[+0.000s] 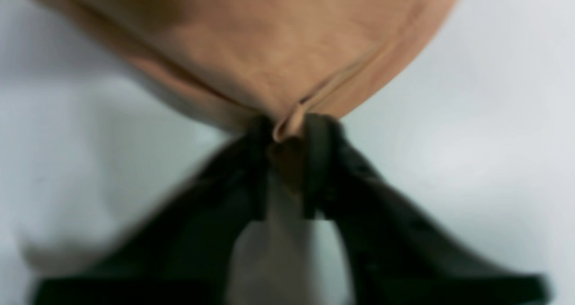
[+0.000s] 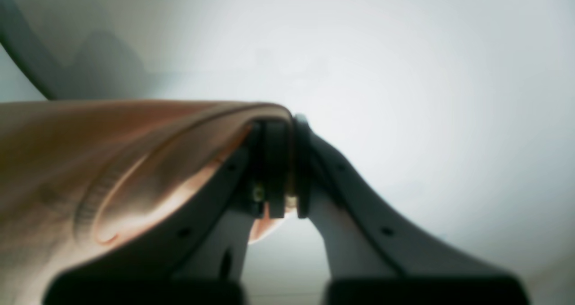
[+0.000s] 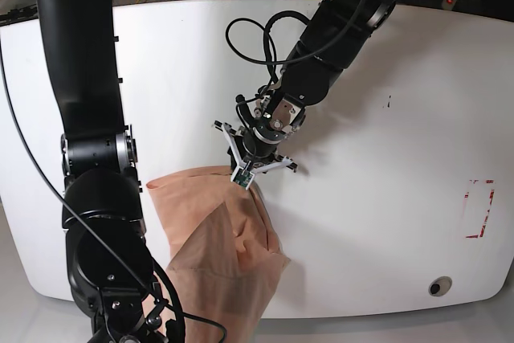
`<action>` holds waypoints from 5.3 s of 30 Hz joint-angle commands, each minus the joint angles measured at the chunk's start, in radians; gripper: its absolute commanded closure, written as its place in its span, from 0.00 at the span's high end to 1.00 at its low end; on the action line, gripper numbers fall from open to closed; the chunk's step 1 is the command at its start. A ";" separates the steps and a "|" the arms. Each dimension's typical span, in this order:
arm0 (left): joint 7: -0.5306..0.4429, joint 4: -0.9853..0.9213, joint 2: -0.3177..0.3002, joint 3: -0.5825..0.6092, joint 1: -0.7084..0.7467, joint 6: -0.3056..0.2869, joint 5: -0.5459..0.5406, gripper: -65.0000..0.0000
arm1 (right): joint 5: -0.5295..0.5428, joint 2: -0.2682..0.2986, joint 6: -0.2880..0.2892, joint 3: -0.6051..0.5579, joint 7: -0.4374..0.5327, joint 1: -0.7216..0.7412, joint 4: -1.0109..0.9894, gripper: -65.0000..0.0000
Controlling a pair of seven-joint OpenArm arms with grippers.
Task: Fold the T-shirt properly
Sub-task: 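Pull the grippers apart, stretching the shirt between them, then lay the shirt down and regrasp its edge with the right gripper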
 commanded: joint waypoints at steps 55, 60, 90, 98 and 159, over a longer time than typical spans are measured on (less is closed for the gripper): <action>0.605 1.049 -0.499 -0.803 0.346 -0.198 0.026 0.00 | -0.009 0.070 -0.017 0.438 0.054 -0.392 0.137 0.00; 0.602 1.047 -0.521 -0.841 0.415 -0.200 0.026 0.00 | 0.001 0.062 -0.017 0.506 0.054 -0.552 0.177 0.00; 0.546 0.949 -0.567 -0.988 0.645 -0.353 0.028 0.00 | 0.610 0.048 -0.017 0.852 -0.002 -1.106 0.152 0.00; 0.546 0.954 -0.567 -0.988 0.643 -0.353 0.028 0.00 | 0.762 0.094 -0.017 0.859 -0.096 -1.078 0.043 0.42; 0.470 0.951 -0.565 -0.964 0.643 -0.355 0.026 0.00 | 0.983 -0.171 -0.017 0.860 -0.073 -1.282 0.037 0.00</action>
